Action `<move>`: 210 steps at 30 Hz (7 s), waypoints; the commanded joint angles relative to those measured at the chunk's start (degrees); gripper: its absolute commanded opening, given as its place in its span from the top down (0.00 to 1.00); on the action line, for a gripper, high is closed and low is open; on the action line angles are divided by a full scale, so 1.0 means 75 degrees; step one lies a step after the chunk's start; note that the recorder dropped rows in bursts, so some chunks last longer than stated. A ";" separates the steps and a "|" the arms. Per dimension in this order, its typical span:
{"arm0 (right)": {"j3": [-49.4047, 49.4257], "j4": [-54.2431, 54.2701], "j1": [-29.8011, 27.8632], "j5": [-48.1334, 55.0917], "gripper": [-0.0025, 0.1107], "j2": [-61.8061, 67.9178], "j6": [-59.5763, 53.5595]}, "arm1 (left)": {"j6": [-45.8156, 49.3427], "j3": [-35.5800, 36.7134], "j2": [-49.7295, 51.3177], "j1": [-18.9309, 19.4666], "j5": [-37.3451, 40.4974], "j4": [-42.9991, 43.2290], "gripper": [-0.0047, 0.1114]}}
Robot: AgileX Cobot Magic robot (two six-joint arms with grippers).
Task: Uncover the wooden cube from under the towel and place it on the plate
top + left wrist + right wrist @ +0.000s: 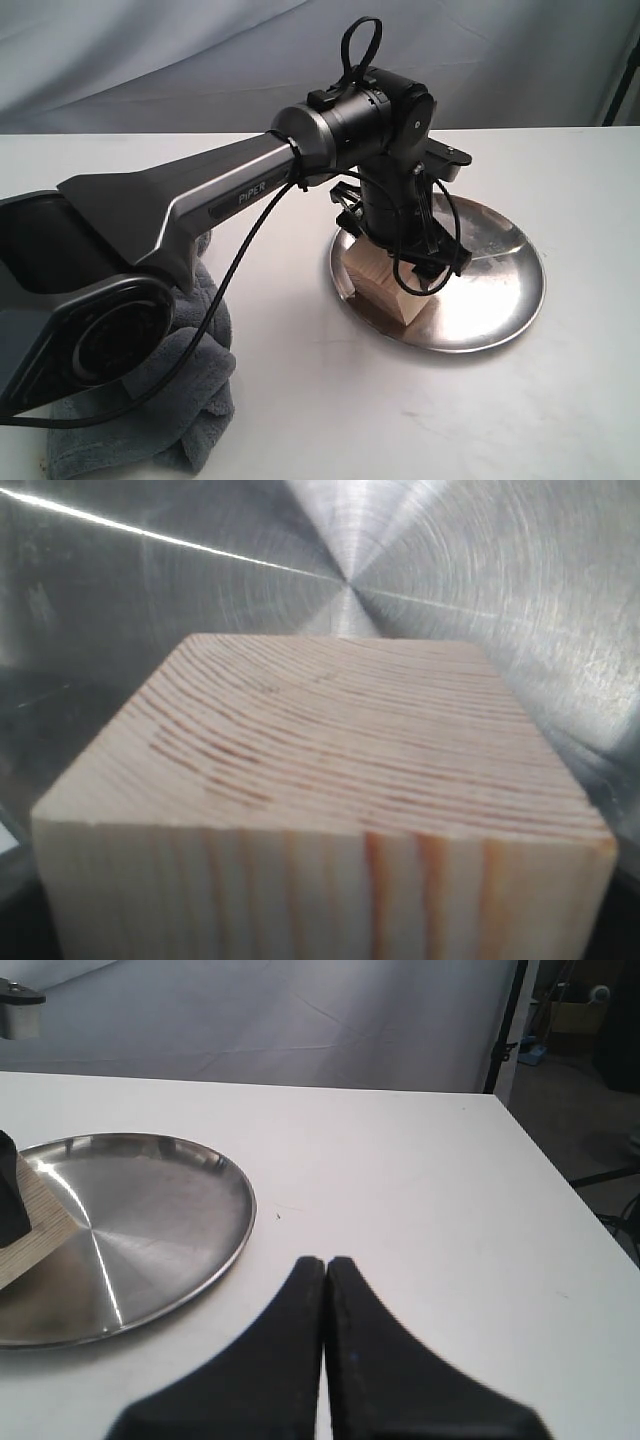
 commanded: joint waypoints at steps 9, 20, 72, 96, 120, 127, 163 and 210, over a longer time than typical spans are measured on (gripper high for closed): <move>0.0026 0.0093 -0.0011 -0.0007 0.98 -0.0035 0.0007 | -0.0023 -0.0094 -0.0044 -0.0031 -0.0077 0.0063 0.16; 0.0026 0.0093 -0.0011 -0.0007 0.98 -0.0035 0.0007 | -0.0046 -0.0094 -0.0256 -0.0031 -0.0077 0.0028 0.16; 0.0026 0.0093 -0.0011 -0.0007 0.98 -0.0035 0.0007 | -0.1229 0.0147 -0.2323 0.2325 -0.0077 0.1055 0.96; 0.0026 0.0093 -0.0011 -0.0007 0.98 -0.0035 0.0007 | -0.1105 0.6121 -0.6482 0.6213 -0.0077 0.0770 0.96; 0.0026 0.0093 -0.0011 -0.0007 0.98 -0.0035 0.0007 | -0.1017 1.0900 -1.3059 0.6496 -0.3071 0.0283 0.96; 0.0026 0.0093 -0.0011 -0.0007 0.98 -0.0035 0.0007 | -0.0825 1.2060 -1.5428 0.6496 -0.3892 0.0283 0.96; 0.0026 0.0093 -0.0011 -0.0024 0.98 -0.0035 0.0007 | -0.0299 1.7630 -1.9357 0.6496 -0.9895 0.0474 0.96; 0.0026 0.0093 -0.0011 -0.0024 0.98 -0.0035 0.0007 | -0.0295 1.7630 -1.9357 0.6496 -0.7425 0.0257 0.96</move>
